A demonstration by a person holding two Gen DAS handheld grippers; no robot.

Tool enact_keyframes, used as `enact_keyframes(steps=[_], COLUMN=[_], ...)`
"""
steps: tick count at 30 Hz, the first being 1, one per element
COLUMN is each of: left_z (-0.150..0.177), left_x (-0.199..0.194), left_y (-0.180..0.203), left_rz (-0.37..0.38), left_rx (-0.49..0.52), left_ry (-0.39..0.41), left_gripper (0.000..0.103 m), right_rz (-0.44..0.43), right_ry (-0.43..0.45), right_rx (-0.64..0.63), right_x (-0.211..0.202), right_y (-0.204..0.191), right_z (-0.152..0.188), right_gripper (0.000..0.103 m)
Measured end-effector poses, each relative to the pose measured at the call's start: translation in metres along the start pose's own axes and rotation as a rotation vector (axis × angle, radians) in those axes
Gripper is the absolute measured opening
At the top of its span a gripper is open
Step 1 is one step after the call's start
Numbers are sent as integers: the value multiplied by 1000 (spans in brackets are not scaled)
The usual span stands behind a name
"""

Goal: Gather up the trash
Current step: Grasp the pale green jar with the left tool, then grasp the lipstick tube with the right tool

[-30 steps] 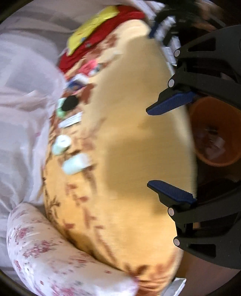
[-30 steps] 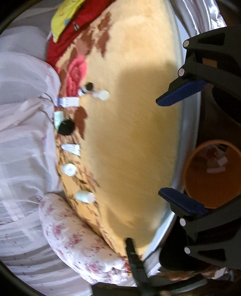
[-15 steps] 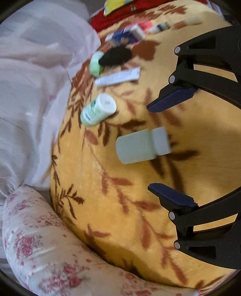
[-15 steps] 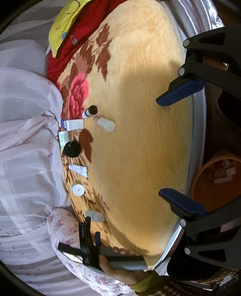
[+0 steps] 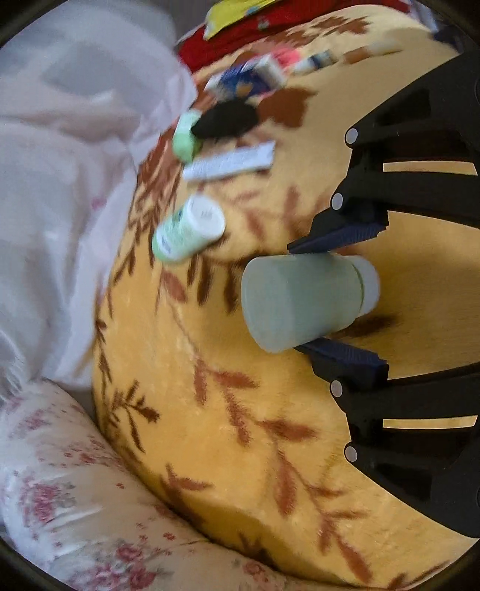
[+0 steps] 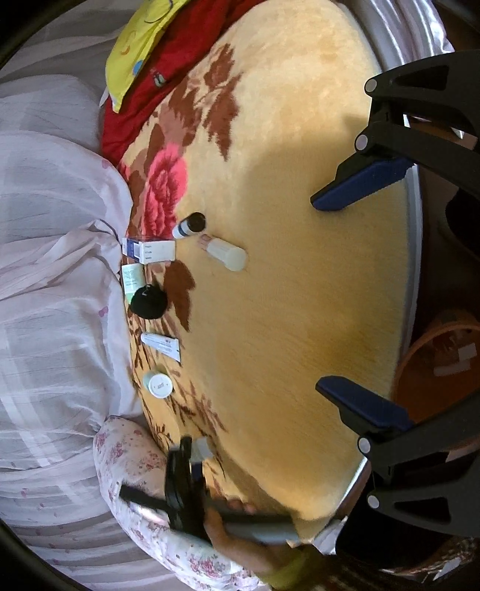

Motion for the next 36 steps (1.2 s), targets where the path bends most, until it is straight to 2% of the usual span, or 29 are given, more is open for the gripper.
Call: enact_keyframes(steps=[6, 11, 15, 21, 23, 24, 25, 27, 36], left_z=[27, 55, 72, 90, 94, 95, 96, 99, 114], left_x=[-52, -76, -86, -93, -94, -95, -95, -98, -115], left_y=[31, 48, 51, 53, 54, 54, 54, 56, 57], left_rz=[70, 130, 154, 167, 171, 173, 175, 178, 197], left_rx=[90, 124, 132, 144, 147, 148, 147, 152, 155], left_ry=[71, 75, 65, 51, 46, 45, 46, 47, 50], left_gripper=[44, 44, 44, 44, 44, 44, 44, 44, 43], right_rz=[56, 76, 93, 121, 123, 122, 121, 119, 88], right_ry=[26, 21, 10, -46, -69, -78, -85, -87, -50], right_rx=[1, 61, 94, 93, 106, 110, 110, 107, 62], right_x=[22, 49, 67, 87, 91, 92, 93, 91, 68], right_y=[10, 20, 24, 25, 29, 30, 31, 33, 23], right_z=[-34, -62, -77, -77, -75, -74, -74, -74, -67], right_gripper=[89, 89, 82, 66, 55, 47, 33, 18, 18])
Point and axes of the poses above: each gripper's, at about its wrist camera, not at the fingertips, and x roughly the way its jaws point, y to its right, z to its underside, the point moved 10 cm from there along x, roughly the way its jaws point, and after that the axes turned 8 degrees about x, right-handed, at the moved point
